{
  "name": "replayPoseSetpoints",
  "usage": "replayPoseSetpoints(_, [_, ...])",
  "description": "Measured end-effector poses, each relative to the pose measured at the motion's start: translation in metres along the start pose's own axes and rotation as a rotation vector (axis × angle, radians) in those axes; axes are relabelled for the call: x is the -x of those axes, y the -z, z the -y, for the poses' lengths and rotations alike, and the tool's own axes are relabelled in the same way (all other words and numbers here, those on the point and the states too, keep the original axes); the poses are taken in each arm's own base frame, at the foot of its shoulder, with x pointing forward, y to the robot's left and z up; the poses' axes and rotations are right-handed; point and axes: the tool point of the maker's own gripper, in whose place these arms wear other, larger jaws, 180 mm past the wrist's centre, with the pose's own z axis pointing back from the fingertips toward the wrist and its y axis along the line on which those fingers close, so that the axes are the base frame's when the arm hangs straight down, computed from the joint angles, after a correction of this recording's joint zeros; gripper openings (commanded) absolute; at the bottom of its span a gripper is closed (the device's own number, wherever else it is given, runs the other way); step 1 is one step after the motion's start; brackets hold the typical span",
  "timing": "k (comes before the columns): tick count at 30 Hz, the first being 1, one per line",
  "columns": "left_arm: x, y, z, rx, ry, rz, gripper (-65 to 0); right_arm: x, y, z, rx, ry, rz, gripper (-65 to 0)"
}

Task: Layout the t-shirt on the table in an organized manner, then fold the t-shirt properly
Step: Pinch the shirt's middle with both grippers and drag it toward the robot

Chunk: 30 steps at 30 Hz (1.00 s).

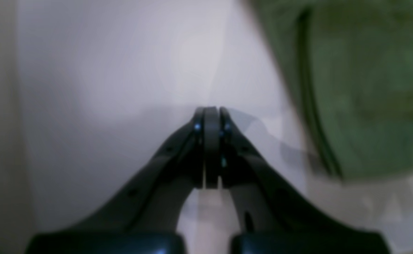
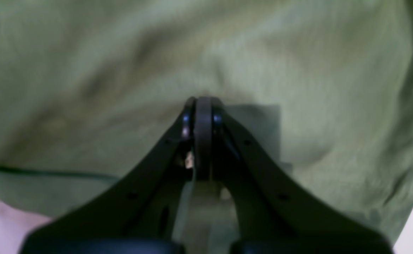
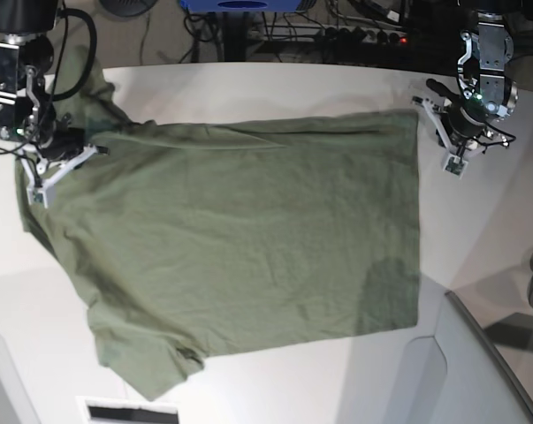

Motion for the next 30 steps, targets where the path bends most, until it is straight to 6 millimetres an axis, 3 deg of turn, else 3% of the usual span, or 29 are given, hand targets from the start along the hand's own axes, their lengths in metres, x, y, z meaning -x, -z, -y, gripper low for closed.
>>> replayPoseSetpoints(4, [-0.025,-0.011,-0.015,-0.05,-0.025,0.071,-65.0,-0.02,-0.011,-0.004,-0.005,-0.025,0.058,-65.0])
replayPoseSetpoints(6, [-0.06,-0.015,-0.014,-0.035,-0.081,0.166,-65.0,-0.034,-0.015,-0.011,-0.014,-0.05,0.097,-65.0])
replayPoseSetpoints(8, [-0.089,-0.015,-0.008,-0.014,-0.142,0.251,-65.0,-0.043,-0.013,-0.032,-0.05,-0.116,0.099,-65.0])
replayPoseSetpoints(10, [-0.109,-0.01,0.011,0.031,-0.176,0.288,-65.0,-0.051,-0.009,-0.055,-0.098,-0.156,0.106,-65.0])
replayPoseSetpoints(12, [-0.113,0.0,0.037,0.091,-0.179,0.277,-65.0,-0.055,-0.002,-0.065,-0.119,-0.18,0.099,-65.0])
replayPoseSetpoints(15, [-0.107,0.018,0.081,0.174,-0.2,0.216,-65.0,-0.047,0.015,-0.057,-0.1,-0.163,0.038,-65.0])
replayPoseSetpoints(17, [-0.106,0.029,0.089,0.175,-0.239,0.217,-65.0,-0.036,0.025,-0.047,-0.071,-0.147,-0.012,-65.0])
replayPoseSetpoints(24, [-0.119,0.054,0.052,0.135,-0.278,0.215,-65.0,-0.058,0.047,-0.052,-0.101,-0.091,-0.01,-65.0])
replayPoseSetpoints(30, [-0.152,0.077,0.02,0.103,-0.319,0.24,-65.0,-0.081,0.062,-0.07,-0.128,-0.08,0.038,-65.0])
